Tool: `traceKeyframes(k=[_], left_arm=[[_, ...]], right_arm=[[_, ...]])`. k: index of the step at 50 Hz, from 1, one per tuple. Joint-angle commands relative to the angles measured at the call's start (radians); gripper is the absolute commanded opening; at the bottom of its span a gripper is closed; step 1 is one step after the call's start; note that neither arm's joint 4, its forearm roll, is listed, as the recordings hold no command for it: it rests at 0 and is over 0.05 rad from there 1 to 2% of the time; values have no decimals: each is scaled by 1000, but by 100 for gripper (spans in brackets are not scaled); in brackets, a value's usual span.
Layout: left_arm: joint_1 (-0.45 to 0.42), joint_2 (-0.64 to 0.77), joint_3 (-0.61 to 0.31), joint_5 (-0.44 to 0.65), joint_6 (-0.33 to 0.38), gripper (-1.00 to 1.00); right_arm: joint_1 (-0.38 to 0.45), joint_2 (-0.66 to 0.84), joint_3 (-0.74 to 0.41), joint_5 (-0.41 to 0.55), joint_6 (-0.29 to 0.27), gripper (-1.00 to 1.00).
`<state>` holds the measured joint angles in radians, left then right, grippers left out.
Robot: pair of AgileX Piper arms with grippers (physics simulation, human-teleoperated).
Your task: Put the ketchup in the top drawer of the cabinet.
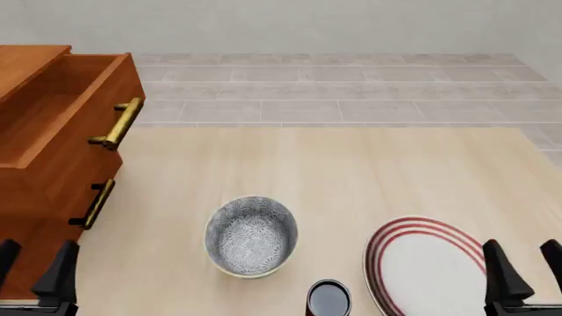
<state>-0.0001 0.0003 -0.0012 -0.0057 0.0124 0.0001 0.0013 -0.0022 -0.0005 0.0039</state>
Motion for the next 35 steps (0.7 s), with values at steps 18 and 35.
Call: traceKeyframes(k=[18, 35], left_arm=[[-110, 0, -60, 37, 9, 100], [-360, 0, -330, 373, 202, 100]], right_arm=[[9, 22, -12, 4, 32, 100], [51, 59, -17, -10, -11, 100]])
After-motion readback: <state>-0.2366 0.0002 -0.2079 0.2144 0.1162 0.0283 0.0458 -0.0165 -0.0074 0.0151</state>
